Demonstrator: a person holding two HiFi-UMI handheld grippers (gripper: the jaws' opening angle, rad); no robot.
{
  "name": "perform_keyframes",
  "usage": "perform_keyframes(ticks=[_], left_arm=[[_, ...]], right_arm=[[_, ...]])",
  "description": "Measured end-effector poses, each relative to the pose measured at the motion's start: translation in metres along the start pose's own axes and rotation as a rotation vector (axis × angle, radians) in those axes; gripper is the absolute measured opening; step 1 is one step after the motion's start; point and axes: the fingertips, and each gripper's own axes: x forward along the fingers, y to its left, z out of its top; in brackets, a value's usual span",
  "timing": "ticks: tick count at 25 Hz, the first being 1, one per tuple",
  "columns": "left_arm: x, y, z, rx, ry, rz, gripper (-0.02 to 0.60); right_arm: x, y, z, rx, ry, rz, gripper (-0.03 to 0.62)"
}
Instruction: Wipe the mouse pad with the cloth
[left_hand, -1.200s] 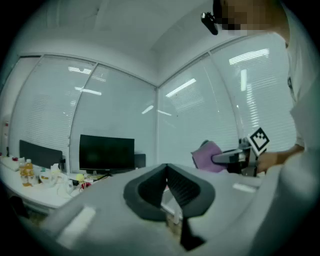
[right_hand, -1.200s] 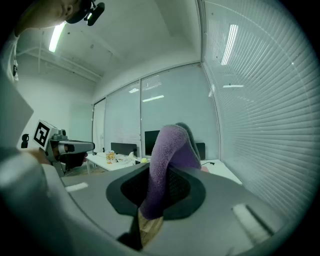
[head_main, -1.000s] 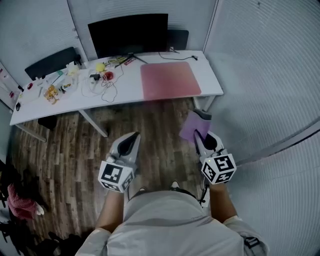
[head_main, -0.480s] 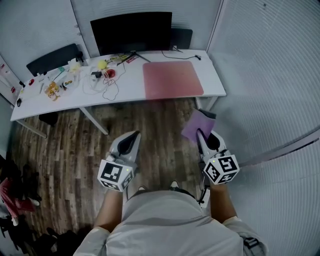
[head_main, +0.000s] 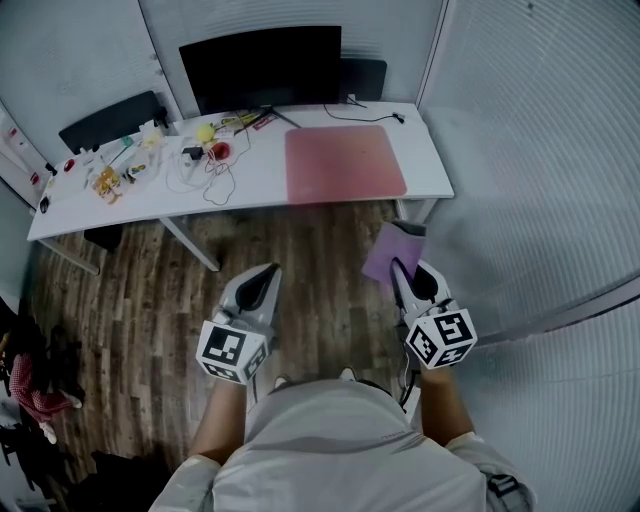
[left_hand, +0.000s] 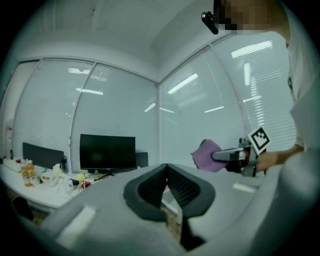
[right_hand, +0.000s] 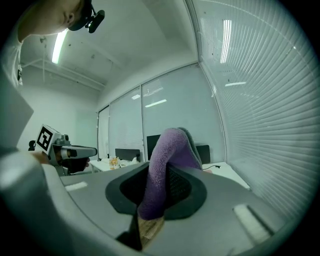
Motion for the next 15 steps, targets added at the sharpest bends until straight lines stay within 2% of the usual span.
perform_keyframes(ticks=[9,15], left_arm=[[0.042,-0.034,-0.002,0.01,0.013,0.044,0.003],[0.061,-0.029,-0.012,0.0,0.046,0.06,0.003]], right_arm=[[-0.004,-0.062,0.005,0.025,-0.057,0.034,0.052],[0.013,-0.084,-0.008,0.048,-0.043,0.044,0.052]])
